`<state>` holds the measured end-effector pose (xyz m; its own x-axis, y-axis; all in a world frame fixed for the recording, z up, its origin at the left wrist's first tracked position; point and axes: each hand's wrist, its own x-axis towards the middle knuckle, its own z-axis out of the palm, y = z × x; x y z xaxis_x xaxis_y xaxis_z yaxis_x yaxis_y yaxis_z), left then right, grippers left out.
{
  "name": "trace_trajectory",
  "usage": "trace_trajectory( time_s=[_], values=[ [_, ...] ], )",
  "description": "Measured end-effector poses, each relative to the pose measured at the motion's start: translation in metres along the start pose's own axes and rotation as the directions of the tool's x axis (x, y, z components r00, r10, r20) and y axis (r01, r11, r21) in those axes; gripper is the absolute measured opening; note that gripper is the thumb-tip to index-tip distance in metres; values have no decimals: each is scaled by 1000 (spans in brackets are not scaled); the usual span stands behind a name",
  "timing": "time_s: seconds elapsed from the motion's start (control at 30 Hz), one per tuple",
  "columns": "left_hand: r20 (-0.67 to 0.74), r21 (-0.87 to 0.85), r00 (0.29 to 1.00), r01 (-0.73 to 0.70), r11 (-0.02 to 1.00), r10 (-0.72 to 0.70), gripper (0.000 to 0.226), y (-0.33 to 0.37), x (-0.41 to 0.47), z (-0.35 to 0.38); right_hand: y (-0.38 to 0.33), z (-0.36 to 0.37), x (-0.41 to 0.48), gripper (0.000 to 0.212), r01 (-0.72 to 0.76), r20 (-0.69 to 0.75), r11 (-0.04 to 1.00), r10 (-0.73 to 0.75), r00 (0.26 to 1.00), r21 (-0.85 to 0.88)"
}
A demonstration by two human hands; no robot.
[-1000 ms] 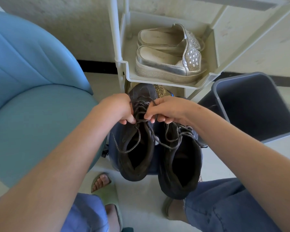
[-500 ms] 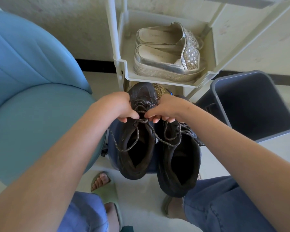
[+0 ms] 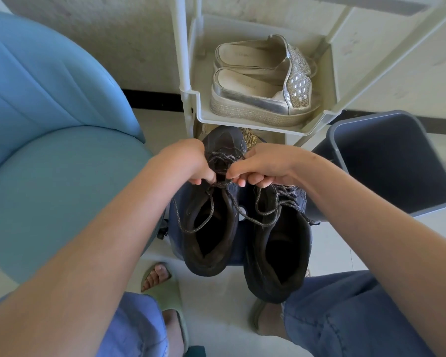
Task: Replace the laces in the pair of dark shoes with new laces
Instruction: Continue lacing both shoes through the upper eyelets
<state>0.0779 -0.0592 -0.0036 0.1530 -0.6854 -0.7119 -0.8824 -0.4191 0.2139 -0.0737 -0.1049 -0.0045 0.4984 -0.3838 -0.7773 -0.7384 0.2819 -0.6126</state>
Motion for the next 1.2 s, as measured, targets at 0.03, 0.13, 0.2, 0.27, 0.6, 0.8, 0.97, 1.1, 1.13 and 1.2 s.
trace_trajectory(
  time_s=[0.03, 0.13, 0.2, 0.27, 0.6, 0.8, 0.97, 1.1, 1.13, 1.2],
  values=[
    [2, 1, 1000, -5, 1000, 5, 23, 0, 0, 0, 0, -1, -1, 23, -1, 9, 1000, 0, 1000, 5],
    [24, -15, 1000, -15, 1000, 16, 23, 1, -1, -1, -1, -3, -1, 23, -9, -7, 999, 8, 1000, -42],
    [45, -45, 999, -11, 999, 13, 19, 1, -3, -3, -2, -7, -2, 25, -9, -62, 998, 5, 998, -55],
    [60, -44, 998, -20, 999, 23, 23, -1, -6, -7, 0, -11, -6, 28, -9, -66, 998, 5, 998, -55],
    [97, -12, 993, -65, 998, 66, 43, -3, -17, 4, 5, 10, -14, 36, -59, -95, 932, 27, 995, -358],
    [167, -13, 985, -43, 999, 44, 24, -4, -21, 0, 4, 21, -9, 38, -68, -119, 892, 16, 993, -446],
    [137, 76, 989, -61, 995, 50, 45, 3, -26, 9, 3, 21, -6, 29, -78, -105, 930, 42, 994, -360],
    [106, 111, 993, -59, 992, 48, 45, -1, -31, 3, 5, 21, -5, 31, -80, -119, 930, 39, 992, -359],
    [102, 109, 994, -60, 992, 49, 42, -3, -33, -3, 5, 21, -5, 32, -80, -117, 932, 41, 992, -354],
    [95, 84, 994, -59, 995, 51, 32, -10, -38, -12, 7, 21, -4, 32, -78, -113, 938, 42, 993, -337]
  ],
)
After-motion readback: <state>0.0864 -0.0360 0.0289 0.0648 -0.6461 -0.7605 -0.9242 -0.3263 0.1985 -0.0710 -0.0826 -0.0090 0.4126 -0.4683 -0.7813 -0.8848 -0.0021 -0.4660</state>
